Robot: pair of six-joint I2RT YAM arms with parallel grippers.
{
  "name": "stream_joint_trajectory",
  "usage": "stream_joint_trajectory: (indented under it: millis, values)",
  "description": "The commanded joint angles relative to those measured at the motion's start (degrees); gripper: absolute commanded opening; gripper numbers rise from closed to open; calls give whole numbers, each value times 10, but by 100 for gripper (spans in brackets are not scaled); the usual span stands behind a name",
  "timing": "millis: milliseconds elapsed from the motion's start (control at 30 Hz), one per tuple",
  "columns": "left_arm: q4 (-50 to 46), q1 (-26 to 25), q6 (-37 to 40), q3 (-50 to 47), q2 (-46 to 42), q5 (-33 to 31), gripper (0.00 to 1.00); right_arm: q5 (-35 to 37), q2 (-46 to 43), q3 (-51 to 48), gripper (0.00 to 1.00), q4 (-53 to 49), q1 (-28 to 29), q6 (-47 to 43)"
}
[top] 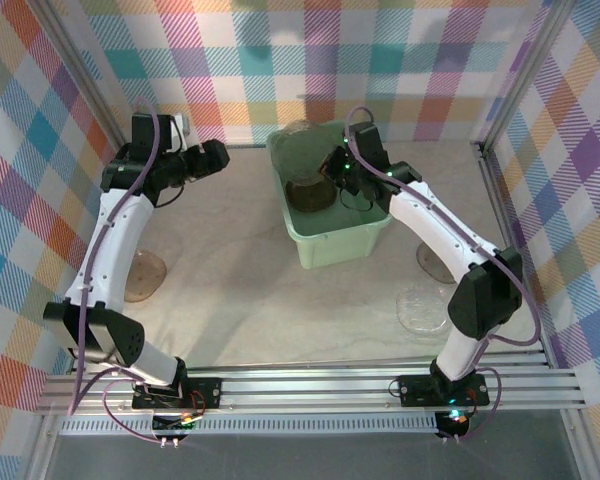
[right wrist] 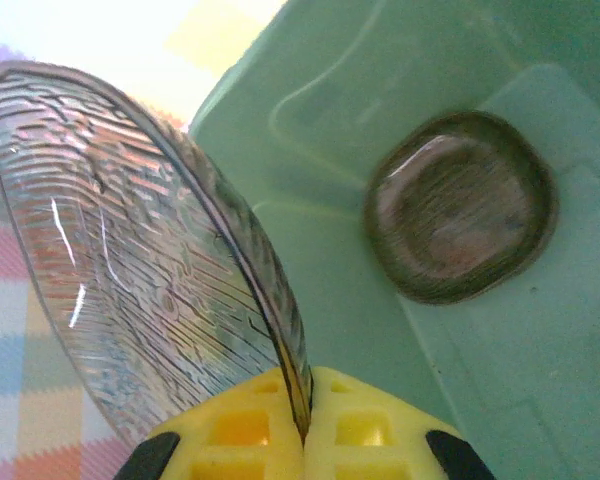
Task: Place the plates into the plastic bin on the countertop
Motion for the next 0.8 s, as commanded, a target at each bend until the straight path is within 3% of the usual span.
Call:
stream_joint_trajectory:
  millis: [0, 100, 333, 767]
  values:
    - [43, 20, -20, -13, 13, 55, 86, 84, 23, 23, 0, -34, 11, 151]
    - [66, 35, -20, -28, 25, 88, 86, 128, 48, 61, 0, -119, 19, 246]
    - [126, 70, -51, -63, 51, 164, 86, 158, 93, 84, 0, -136, 38, 324]
    - [100, 84, -24, -70, 70, 167, 85, 192, 169, 129, 0, -169, 45, 384]
